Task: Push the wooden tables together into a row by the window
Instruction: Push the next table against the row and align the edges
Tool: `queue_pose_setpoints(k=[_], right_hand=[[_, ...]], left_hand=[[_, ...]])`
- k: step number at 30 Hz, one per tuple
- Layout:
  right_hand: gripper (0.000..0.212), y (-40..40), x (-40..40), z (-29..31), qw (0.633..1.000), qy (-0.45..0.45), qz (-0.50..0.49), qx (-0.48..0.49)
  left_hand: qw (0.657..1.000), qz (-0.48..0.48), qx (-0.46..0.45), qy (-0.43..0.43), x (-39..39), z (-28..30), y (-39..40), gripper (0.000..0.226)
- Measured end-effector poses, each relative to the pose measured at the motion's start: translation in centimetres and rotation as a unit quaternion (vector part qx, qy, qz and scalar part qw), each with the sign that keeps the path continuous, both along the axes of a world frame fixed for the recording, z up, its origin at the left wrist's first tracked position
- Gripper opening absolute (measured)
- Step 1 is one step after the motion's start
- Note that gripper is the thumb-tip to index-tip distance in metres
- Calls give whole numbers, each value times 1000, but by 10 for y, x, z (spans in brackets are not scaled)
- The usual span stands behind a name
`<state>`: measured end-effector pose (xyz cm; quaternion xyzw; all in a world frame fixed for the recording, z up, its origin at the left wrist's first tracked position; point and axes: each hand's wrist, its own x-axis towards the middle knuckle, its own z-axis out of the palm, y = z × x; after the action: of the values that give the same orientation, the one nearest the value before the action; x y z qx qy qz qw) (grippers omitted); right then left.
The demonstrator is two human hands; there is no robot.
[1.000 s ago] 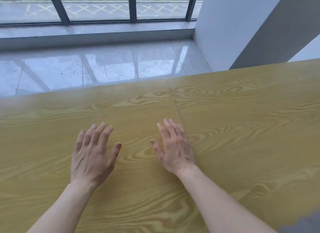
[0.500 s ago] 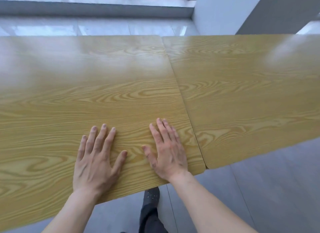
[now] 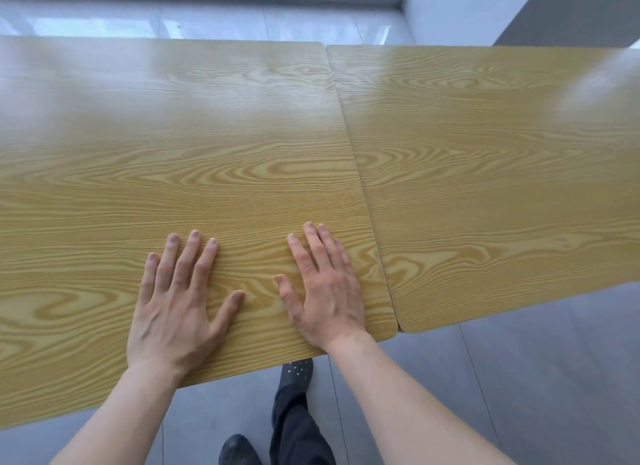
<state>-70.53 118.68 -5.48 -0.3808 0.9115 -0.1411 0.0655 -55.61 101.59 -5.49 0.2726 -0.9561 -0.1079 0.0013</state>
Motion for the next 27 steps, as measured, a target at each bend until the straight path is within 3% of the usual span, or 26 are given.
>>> queue_pose_setpoints(k=[27], right_hand=[[65,1,1,3,999,6,0,36]], left_hand=[[1000,0,5,-6,-1,1,4,87]])
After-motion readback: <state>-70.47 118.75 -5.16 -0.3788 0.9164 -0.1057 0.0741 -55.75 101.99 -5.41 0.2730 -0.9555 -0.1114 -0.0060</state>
